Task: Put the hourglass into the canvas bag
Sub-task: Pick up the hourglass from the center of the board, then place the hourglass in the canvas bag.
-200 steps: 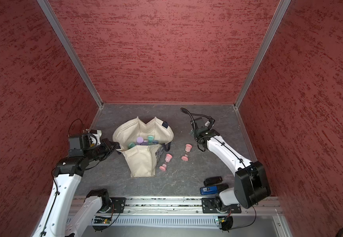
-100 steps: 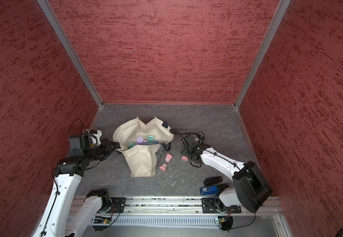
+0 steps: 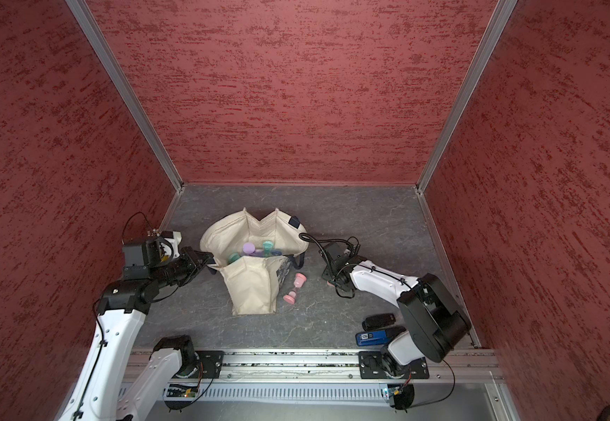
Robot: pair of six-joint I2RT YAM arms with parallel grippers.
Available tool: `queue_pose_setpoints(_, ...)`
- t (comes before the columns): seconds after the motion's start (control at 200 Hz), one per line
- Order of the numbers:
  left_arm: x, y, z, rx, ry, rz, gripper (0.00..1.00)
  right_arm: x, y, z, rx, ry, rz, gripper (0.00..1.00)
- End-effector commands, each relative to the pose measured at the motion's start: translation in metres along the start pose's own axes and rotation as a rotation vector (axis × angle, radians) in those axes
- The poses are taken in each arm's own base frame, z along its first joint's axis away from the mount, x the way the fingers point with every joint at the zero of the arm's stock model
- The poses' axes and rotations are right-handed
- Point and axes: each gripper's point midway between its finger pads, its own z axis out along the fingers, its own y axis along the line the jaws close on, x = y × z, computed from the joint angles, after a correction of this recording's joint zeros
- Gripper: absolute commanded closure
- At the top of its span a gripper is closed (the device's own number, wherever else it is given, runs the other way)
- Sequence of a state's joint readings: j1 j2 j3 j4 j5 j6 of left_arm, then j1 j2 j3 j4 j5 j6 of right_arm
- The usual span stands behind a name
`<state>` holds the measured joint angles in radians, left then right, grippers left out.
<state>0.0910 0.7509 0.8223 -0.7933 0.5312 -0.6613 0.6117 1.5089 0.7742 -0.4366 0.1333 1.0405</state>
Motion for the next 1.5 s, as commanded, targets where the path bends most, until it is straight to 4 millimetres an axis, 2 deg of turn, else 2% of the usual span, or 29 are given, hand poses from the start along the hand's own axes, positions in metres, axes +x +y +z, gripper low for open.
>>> queue_pose_setpoints(0.0, 0.002, 0.0, 0.0, 0.014, 0.006, 0.002, 0.83, -0.001, 0.01, 0.004, -0.022, 0.0, 0.007, 0.52)
queue_pose_setpoints(0.281, 0.002, 0.0, -0.001, 0.014, 0.003, -0.001, 0.82, -0.002, -0.005, 0.009, 0.007, -0.007, 0.022, 0.75)
queue_pose_setpoints(0.536, 0.0, -0.005, -0.004, 0.025, -0.002, -0.007, 0.8, -0.015, -0.006, -0.009, -0.006, -0.049, 0.043, 0.92)
queue_pose_setpoints(0.556, 0.0, -0.005, -0.004, 0.027, -0.003, -0.008, 0.79, -0.019, -0.001, -0.018, -0.03, -0.065, 0.047, 0.93)
queue_pose_setpoints(0.701, -0.001, -0.006, -0.002, 0.036, 0.002, -0.024, 0.7, -0.035, 0.012, -0.045, -0.085, -0.121, 0.055, 0.97)
queue_pose_setpoints(0.872, -0.004, -0.009, -0.004, 0.037, -0.003, -0.021, 0.69, -0.049, 0.026, -0.075, -0.139, -0.163, 0.058, 0.99)
queue_pose_setpoints(1.092, -0.005, -0.01, -0.006, 0.032, -0.007, -0.029, 0.63, -0.071, 0.051, -0.122, -0.218, -0.227, 0.052, 1.0)
queue_pose_setpoints(1.202, -0.008, -0.012, -0.005, 0.038, -0.005, -0.041, 0.58, -0.079, 0.068, -0.146, -0.284, -0.262, 0.038, 1.0)
queue_pose_setpoints(1.333, -0.015, -0.019, -0.006, 0.049, -0.013, -0.042, 0.57, -0.086, 0.089, -0.171, -0.355, -0.295, 0.016, 1.0)
queue_pose_setpoints(1.493, -0.013, -0.024, -0.006, 0.052, 0.0, -0.031, 0.58, -0.089, 0.129, -0.205, -0.461, -0.339, -0.061, 1.0)
